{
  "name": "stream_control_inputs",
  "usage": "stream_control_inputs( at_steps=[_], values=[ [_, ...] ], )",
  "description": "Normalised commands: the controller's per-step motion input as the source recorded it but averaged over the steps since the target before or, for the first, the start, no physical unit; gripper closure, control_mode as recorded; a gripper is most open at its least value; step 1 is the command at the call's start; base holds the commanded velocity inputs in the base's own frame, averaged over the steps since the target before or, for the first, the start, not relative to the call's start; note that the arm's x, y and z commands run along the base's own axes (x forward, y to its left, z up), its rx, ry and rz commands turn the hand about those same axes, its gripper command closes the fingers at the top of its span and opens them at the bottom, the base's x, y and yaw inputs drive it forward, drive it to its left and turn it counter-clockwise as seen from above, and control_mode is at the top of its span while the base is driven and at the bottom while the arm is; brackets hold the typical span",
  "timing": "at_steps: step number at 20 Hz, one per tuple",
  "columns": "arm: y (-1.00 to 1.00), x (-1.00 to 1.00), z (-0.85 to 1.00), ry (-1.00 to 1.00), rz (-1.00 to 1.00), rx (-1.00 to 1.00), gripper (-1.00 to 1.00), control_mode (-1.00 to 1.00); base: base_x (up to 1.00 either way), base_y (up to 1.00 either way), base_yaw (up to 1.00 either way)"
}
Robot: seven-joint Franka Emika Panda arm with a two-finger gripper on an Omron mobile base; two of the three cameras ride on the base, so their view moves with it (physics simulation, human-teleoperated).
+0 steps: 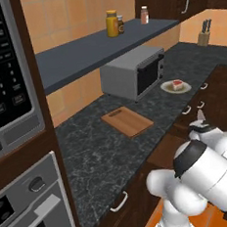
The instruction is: Pick up the knife from the drawer and place it on the cutting board. Then place the meat from the plate to the cutting board.
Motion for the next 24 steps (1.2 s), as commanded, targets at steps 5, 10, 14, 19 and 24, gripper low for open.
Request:
stream_control_inputs(
  at_steps=[5, 10, 14, 19, 24],
  values=[
    [-0.16, 0.00, 1.00, 0.01, 0.08, 0.19, 1.00, -1.00, 0.00, 0.00, 0.00],
    [0.16, 0.00, 0.53, 0.16, 0.11, 0.11, 1.00, -1.00, 0.00, 0.00, 0.00],
    [0.85, 0.31, 0.00, 0.00, 0.10, 0.00, 1.00, -1.00, 0.00, 0.00, 0.00],
    [0.80, 0.42, 0.00, 0.00, 0.10, -0.01, 1.00, -1.00, 0.00, 0.00, 0.00],
    [0.23, 0.65, 0.00, 0.07, 0.11, -0.01, 1.00, -1.00, 0.00, 0.00, 0.00]
  ],
)
